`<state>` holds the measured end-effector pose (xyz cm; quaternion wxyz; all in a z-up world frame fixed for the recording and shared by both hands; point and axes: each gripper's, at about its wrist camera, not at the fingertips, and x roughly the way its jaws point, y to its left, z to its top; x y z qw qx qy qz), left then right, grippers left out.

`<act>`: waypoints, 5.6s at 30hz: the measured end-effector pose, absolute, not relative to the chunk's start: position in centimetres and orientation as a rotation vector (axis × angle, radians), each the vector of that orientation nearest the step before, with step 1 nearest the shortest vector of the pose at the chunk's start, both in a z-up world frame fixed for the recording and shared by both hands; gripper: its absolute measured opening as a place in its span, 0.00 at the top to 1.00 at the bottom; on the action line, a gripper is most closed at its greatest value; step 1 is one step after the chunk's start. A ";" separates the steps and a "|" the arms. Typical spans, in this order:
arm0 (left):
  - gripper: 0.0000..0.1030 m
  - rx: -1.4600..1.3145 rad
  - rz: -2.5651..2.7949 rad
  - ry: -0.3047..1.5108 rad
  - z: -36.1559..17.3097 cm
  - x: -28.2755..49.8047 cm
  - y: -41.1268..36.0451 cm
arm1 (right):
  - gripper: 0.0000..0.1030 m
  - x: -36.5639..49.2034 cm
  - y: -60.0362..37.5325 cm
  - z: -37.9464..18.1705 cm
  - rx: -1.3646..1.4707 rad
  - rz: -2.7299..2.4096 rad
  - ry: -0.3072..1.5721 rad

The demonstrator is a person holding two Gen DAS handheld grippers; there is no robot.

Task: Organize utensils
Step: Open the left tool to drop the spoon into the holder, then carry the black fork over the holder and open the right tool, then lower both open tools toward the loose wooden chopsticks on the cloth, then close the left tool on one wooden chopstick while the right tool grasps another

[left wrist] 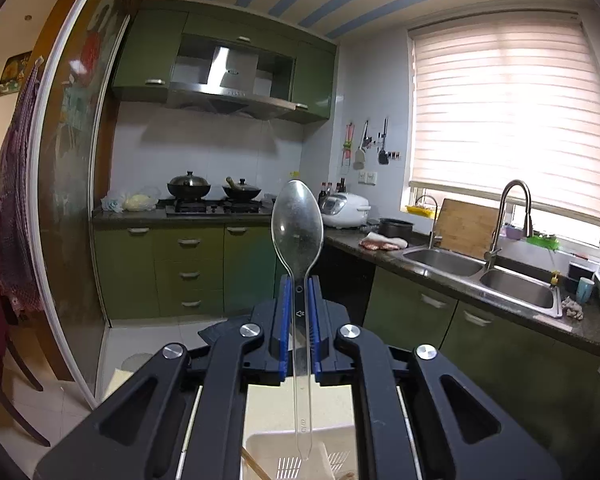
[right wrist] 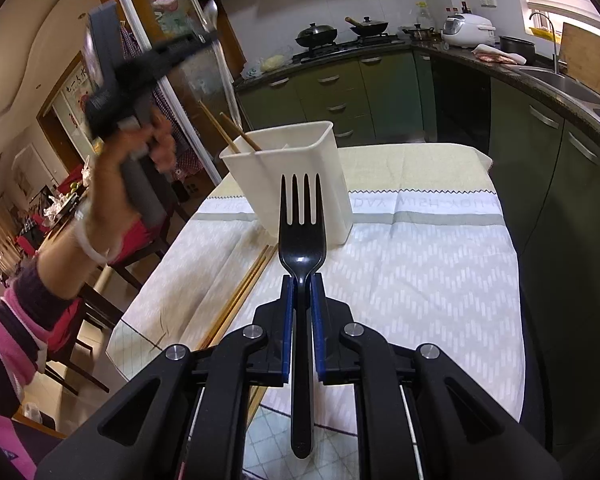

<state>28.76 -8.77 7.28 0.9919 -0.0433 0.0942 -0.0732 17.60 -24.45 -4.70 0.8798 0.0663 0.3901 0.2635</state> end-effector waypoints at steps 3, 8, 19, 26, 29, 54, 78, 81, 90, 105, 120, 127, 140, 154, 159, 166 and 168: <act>0.92 -0.090 -0.147 0.216 4.9 29.3 -8.6 | 0.91 18.3 -24.2 -4.2 0.143 0.554 0.799; 0.92 -0.088 -0.156 0.279 1.8 29.4 -8.1 | 0.91 19.5 -23.0 -2.8 0.129 0.570 0.765; 0.68 -0.078 -0.191 0.321 0.5 27.2 -6.4 | 0.91 24.4 -20.8 2.0 0.154 0.540 0.630; 0.68 -0.185 -0.196 0.313 1.9 24.6 -3.7 | 0.91 29.4 -18.8 5.2 0.204 0.480 0.439; 0.68 -0.209 -0.201 0.317 2.0 22.7 -2.7 | 0.91 31.7 -17.6 5.3 0.202 0.445 0.385; 0.64 -0.160 -0.251 0.363 1.3 17.0 -1.6 | 0.81 32.1 -16.2 -4.1 0.082 0.390 0.369; 0.64 -0.185 -0.243 0.409 0.5 16.5 -0.1 | 0.73 24.0 -9.4 -3.6 -0.247 0.575 0.247; 0.64 -0.191 -0.245 0.417 0.5 16.5 -0.1 | 0.73 25.3 -7.8 -4.2 -0.271 0.562 0.295; 0.61 -0.166 -0.245 0.436 0.0 16.6 -0.4 | 0.95 30.5 -11.4 -2.2 0.001 0.572 0.424; 0.61 -0.125 -0.278 0.520 -1.4 17.4 -2.6 | 0.56 34.3 -21.2 0.8 0.282 0.453 0.442; 0.61 -0.048 -0.194 1.272 -13.9 23.4 -5.0 | 0.56 18.8 -25.7 -3.7 0.101 0.362 0.630; 0.61 -0.026 -0.165 1.298 -15.6 24.3 -5.6 | 0.55 15.8 -29.2 -6.7 0.135 0.311 0.683; 0.65 0.045 -0.157 1.327 -15.8 25.6 -6.9 | 0.52 18.2 -24.3 -9.9 0.017 0.377 0.879; 0.77 0.134 -0.153 1.299 -15.9 25.4 -5.1 | 0.70 23.2 -15.1 -16.4 -0.143 0.395 1.086; 0.77 0.158 -0.177 1.271 -15.8 25.2 -5.3 | 0.74 24.2 -13.9 -17.2 -0.161 0.375 1.116; 0.77 0.135 -0.190 1.305 -15.8 24.2 -4.7 | 0.79 24.8 -12.3 -17.5 -0.197 0.343 1.140; 0.77 0.115 -0.190 1.337 -15.8 24.3 -4.2 | 0.81 25.1 -11.5 -17.4 -0.215 0.338 1.150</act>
